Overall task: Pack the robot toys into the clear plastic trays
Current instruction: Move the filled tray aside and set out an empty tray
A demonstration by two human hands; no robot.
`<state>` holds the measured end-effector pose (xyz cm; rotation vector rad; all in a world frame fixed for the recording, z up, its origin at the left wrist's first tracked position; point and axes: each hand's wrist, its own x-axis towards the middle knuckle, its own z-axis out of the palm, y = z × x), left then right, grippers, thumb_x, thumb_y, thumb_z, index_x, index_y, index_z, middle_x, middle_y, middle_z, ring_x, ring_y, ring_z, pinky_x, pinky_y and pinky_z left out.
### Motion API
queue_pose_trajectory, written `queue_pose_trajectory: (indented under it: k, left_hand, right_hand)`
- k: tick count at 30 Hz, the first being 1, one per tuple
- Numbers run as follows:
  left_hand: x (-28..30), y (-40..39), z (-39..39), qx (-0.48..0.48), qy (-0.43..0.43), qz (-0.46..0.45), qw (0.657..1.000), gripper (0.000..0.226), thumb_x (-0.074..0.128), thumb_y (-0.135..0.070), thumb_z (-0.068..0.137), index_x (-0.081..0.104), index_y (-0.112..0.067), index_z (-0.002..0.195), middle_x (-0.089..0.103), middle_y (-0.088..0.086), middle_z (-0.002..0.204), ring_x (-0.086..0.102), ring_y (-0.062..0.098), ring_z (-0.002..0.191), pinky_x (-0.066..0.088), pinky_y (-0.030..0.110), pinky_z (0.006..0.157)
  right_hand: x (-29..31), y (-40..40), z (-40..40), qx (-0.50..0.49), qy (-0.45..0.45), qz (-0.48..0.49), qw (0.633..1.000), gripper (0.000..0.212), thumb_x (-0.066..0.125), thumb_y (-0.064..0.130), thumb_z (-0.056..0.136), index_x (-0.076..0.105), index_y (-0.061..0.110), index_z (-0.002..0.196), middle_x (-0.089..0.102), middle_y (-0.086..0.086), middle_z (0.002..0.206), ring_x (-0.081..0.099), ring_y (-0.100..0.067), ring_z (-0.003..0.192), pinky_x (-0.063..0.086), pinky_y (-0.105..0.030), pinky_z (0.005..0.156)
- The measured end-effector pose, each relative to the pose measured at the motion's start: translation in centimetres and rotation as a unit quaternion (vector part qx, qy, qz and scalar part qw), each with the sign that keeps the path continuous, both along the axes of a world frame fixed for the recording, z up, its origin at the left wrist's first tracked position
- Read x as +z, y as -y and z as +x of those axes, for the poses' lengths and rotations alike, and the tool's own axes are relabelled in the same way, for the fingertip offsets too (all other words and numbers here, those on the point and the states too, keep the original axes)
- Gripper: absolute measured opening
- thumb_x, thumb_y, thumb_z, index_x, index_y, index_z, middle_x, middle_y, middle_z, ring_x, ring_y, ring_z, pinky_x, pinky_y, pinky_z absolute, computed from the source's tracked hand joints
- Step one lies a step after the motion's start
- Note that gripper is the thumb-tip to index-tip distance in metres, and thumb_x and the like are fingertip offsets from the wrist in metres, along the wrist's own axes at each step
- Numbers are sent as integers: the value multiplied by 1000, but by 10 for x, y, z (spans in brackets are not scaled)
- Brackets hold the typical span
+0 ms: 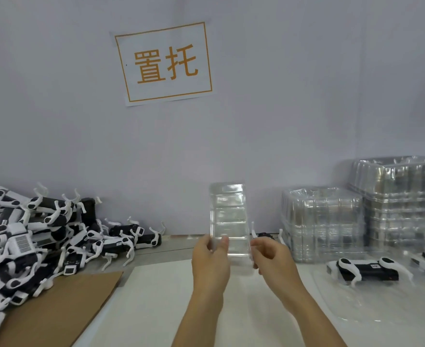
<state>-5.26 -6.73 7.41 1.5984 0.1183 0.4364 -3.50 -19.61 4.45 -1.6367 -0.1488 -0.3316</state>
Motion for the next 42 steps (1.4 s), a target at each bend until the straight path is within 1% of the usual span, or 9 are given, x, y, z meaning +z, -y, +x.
queue_pose_trajectory:
  k: [2, 6, 14, 17, 20, 25, 33, 38, 42]
  left_hand:
    - [-4, -3, -7, -15, 14, -42, 999, 9, 57, -21, 100, 64, -19, 94, 67, 1, 95, 61, 10, 80, 45, 18, 63]
    - [-18, -17, -11, -12, 28, -43, 999, 17, 57, -10, 99, 66, -24, 103, 70, -4, 95, 64, -5, 70, 43, 5, 52]
    - [-27, -31, -7, -61, 11, 28, 998, 30, 59, -14, 93, 58, -33, 116, 70, -8, 102, 65, -5, 80, 45, 7, 59]
    - [-27, -29, -7, -56, 57, 96, 992, 49, 67, -17, 87, 49, -35, 128, 63, -9, 120, 62, -2, 98, 51, 14, 77]
    - [-31, -30, -8, -29, 80, 225, 971, 77, 61, -21, 92, 17, -40, 152, 29, -12, 142, 43, 4, 118, 46, 34, 100]
    - [-35, -34, -9, -61, 88, 253, 962, 70, 55, -29, 96, 18, -51, 150, 11, -11, 157, 25, 12, 144, 38, 34, 109]
    - [-39, -38, -7, -78, 103, 249, 960, 81, 69, -40, 89, 17, -52, 151, 11, -15, 157, 21, 9, 147, 34, 41, 116]
    - [-40, -41, -5, -82, 107, 226, 965, 78, 69, -33, 91, 20, -50, 149, 13, -13, 155, 21, 10, 147, 31, 29, 111]
    - [-41, -42, -4, -91, 112, 222, 964, 80, 72, -31, 89, 20, -55, 145, 14, -14, 154, 18, 8, 148, 26, 22, 106]
  right_hand:
    - [3, -2, -2, 9, 7, 18, 1000, 19, 61, 5, 91, 70, 21, 90, 65, 6, 66, 57, -1, 58, 45, -16, 58]
    - [6, -9, -3, 68, 0, 71, 995, 17, 59, 6, 95, 74, 13, 91, 69, -3, 73, 62, -14, 64, 46, -24, 60]
    - [0, -21, -2, 115, -26, 78, 990, 13, 66, 12, 93, 78, 10, 90, 74, -12, 83, 66, -14, 71, 51, -23, 66]
    - [-2, -25, -2, 136, -50, 96, 985, 13, 65, 10, 93, 78, 7, 92, 76, -11, 85, 71, -19, 74, 52, -23, 65]
    - [-6, -30, -3, 132, -76, 123, 981, 11, 68, 11, 91, 76, 5, 93, 76, -15, 89, 73, -23, 79, 53, -25, 66]
    - [-8, -32, 0, 146, -119, 186, 964, 11, 67, 10, 92, 74, 2, 94, 74, -12, 86, 70, -20, 73, 54, -29, 69]
    - [-10, -32, -1, 184, -164, 224, 943, 19, 55, 5, 98, 73, -1, 100, 75, -14, 96, 67, -23, 83, 48, -43, 94]
    - [-6, -31, -4, 177, -153, 213, 949, 19, 58, 13, 98, 73, 2, 104, 75, -9, 92, 66, -20, 77, 48, -32, 74]
    - [-4, -29, -6, 165, -144, 192, 957, 14, 64, 13, 94, 76, 8, 92, 73, -5, 83, 67, -17, 71, 45, -30, 73]
